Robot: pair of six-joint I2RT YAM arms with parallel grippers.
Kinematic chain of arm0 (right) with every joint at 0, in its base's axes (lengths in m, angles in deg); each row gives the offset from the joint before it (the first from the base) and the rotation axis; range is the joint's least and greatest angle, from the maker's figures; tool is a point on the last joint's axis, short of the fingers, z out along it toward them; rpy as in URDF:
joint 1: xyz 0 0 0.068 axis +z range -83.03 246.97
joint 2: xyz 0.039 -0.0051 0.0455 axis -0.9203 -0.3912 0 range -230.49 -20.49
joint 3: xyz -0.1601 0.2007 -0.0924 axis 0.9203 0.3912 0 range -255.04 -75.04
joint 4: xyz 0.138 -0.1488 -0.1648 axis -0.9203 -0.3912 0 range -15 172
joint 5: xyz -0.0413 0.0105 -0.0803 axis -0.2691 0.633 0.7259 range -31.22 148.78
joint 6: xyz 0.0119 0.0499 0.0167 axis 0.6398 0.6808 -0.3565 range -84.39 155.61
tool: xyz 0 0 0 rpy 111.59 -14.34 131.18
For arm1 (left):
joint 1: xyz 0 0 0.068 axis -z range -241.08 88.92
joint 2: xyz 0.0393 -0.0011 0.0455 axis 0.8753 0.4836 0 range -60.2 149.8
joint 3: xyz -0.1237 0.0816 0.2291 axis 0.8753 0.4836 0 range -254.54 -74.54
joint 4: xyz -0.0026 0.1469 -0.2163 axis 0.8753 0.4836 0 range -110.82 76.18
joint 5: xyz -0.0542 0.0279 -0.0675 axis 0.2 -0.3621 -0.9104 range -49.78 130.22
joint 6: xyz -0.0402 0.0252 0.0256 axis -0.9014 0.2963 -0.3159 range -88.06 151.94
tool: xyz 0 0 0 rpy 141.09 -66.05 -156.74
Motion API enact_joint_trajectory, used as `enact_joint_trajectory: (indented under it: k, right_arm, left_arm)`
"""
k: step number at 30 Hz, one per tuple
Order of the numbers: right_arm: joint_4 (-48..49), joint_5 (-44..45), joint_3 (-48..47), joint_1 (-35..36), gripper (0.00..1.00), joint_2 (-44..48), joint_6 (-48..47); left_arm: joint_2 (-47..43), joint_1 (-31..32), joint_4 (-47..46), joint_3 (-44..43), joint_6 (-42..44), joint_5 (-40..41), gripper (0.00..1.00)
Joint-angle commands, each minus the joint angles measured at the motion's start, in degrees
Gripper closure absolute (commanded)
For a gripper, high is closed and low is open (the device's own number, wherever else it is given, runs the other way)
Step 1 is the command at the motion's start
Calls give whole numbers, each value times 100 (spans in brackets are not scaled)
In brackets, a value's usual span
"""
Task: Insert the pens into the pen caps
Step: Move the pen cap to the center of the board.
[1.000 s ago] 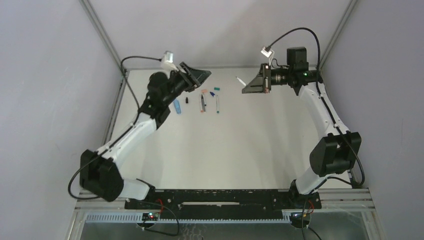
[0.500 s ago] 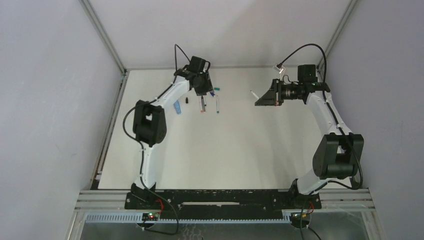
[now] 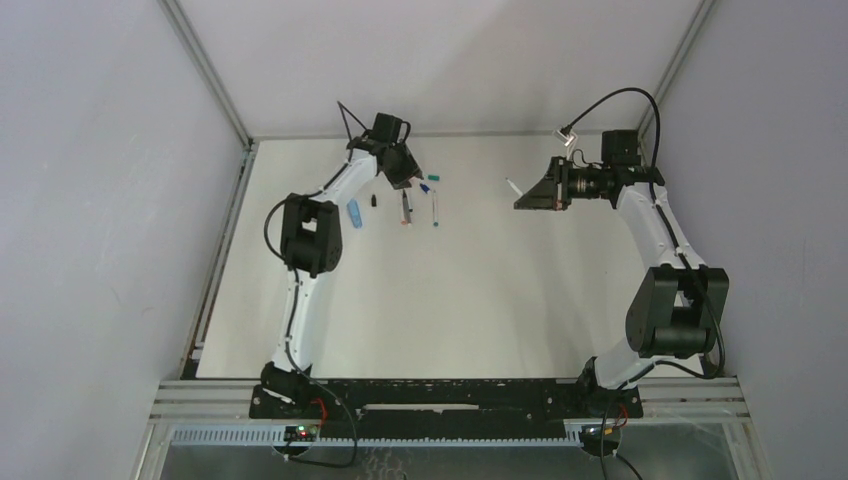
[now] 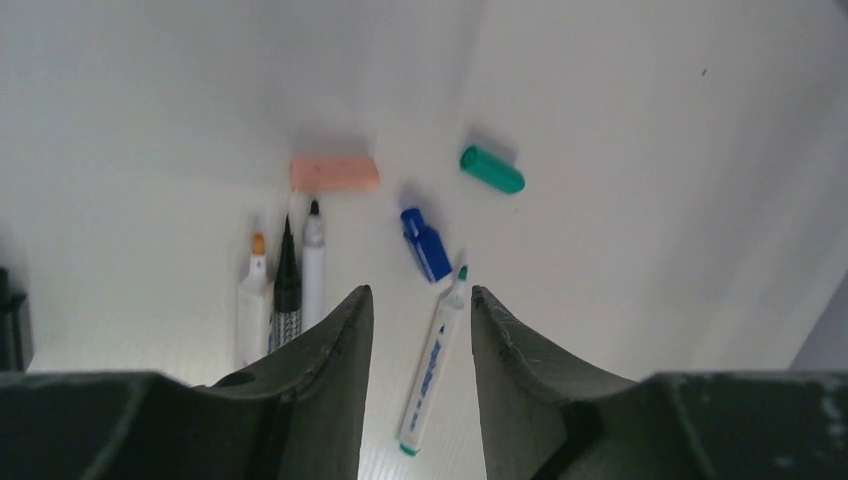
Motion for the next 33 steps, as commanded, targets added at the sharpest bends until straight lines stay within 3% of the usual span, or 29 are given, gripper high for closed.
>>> enact_joint_trajectory:
  k: [1,11,22,33]
  right_arm:
    - [197,-203,9,-83,100,-33,57]
    - [262,-304,13,-258,100,-72,164]
    - [308,-345,13,-334,100,-104,226]
    - [327,-371,13,-386,100,-84,252]
  left_arm:
    - [320,-21,-325,-655,-565,-332,56]
    - [677,-88,-486,-897,-1249,-133,66]
    - [855,-144,-357,-1062,-1372,-22,69]
    - [1010,-140,-401,-1112,-1595,-36,81]
